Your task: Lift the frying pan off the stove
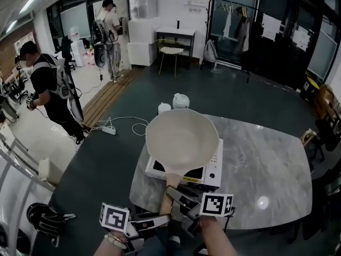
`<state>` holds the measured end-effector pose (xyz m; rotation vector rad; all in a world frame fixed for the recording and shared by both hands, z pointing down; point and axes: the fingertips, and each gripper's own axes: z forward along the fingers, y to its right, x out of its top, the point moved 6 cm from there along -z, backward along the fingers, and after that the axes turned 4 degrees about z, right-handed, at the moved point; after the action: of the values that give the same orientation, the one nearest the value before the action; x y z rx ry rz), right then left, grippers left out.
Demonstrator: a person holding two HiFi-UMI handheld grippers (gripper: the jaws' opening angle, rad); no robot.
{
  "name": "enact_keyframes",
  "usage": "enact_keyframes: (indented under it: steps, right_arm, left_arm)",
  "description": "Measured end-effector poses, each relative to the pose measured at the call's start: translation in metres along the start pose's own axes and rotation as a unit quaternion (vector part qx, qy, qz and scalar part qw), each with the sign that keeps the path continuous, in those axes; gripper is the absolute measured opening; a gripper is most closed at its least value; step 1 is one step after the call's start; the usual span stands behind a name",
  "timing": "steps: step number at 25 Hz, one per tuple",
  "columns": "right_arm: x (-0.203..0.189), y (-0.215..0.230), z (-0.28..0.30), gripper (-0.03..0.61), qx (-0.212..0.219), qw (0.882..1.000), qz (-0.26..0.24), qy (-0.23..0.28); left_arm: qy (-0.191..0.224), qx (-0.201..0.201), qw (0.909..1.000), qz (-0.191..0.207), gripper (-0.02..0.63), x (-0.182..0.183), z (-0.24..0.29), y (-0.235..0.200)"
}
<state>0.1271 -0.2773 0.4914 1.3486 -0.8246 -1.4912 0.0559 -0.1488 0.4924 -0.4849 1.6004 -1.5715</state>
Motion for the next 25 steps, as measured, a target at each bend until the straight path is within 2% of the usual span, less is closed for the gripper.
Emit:
enact_keyframes:
  steps: [6,11,17,22,25]
  right_arm:
    - [0.003,0.002,0.024,0.287,0.014,0.999,0.018,-0.026]
    - [0.003,-0.001,0.037,0.296,0.018,0.998,0.024,-0.046]
    - [-0.005,0.005,0.061,0.304,0.025,0.997,0.024,-0.066]
    - [-0.001,0.0,0.063,0.284,0.052,0.996,0.041,-0.052]
    - [-0.003,-0.002,0.063,0.256,0.037,0.997,0.029,-0.066]
  left_arm:
    - [-0.028,-0.006,0.9981,0.054,0.138,0.01,-0.001,0.005]
    - [-0.042,0.001,0.9976,0.055,0.138,0.009,-0.004,0.007]
    - [-0.099,0.024,0.9916,0.08,0.14,0.005,-0.003,0.0]
    - [-0.095,-0.005,0.9925,0.076,0.143,0.01,-0.005,0.002]
    - [-0.095,-0.009,0.9924,0.077,0.143,0.01,-0.006,0.001]
